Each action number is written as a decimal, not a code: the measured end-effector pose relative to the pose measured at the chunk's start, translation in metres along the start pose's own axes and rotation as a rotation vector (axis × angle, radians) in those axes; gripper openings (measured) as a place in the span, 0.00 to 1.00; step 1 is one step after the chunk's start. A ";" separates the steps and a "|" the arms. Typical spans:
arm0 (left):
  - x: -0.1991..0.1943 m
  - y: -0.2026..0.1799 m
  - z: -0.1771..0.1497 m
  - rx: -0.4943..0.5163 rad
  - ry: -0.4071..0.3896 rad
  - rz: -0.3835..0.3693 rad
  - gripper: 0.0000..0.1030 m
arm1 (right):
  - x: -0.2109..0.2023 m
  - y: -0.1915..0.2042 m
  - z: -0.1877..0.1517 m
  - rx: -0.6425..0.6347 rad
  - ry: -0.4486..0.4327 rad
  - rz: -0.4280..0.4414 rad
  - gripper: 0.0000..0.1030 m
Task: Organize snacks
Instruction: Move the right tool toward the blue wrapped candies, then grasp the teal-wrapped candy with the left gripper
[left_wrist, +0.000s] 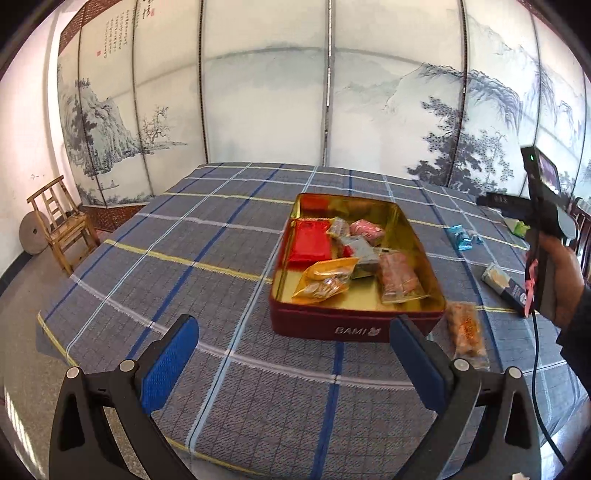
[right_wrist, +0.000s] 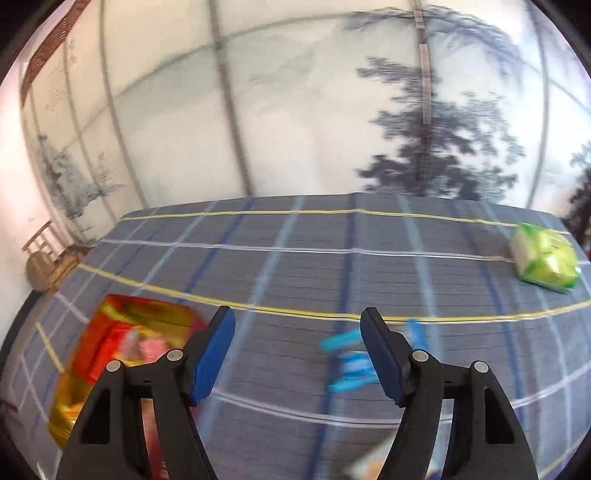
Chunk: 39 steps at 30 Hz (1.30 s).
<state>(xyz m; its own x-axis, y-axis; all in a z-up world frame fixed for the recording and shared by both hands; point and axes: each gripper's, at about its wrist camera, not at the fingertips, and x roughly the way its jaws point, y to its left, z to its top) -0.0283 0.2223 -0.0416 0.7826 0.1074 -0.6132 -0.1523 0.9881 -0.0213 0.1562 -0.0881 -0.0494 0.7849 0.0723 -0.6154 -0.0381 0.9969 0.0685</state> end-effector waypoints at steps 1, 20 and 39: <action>0.001 -0.007 0.007 0.011 -0.003 -0.015 1.00 | 0.001 -0.031 -0.005 0.034 0.002 -0.083 0.69; 0.199 -0.275 0.107 0.145 0.266 -0.170 0.94 | -0.013 -0.256 -0.082 0.516 0.039 -0.074 0.71; 0.247 -0.300 0.101 0.156 0.326 -0.130 0.11 | -0.019 -0.258 -0.084 0.531 0.008 -0.032 0.71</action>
<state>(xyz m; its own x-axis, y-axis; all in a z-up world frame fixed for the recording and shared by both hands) 0.2716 -0.0361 -0.1071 0.5521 -0.0361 -0.8330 0.0492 0.9987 -0.0107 0.0988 -0.3440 -0.1216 0.7757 0.0447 -0.6295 0.3058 0.8459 0.4370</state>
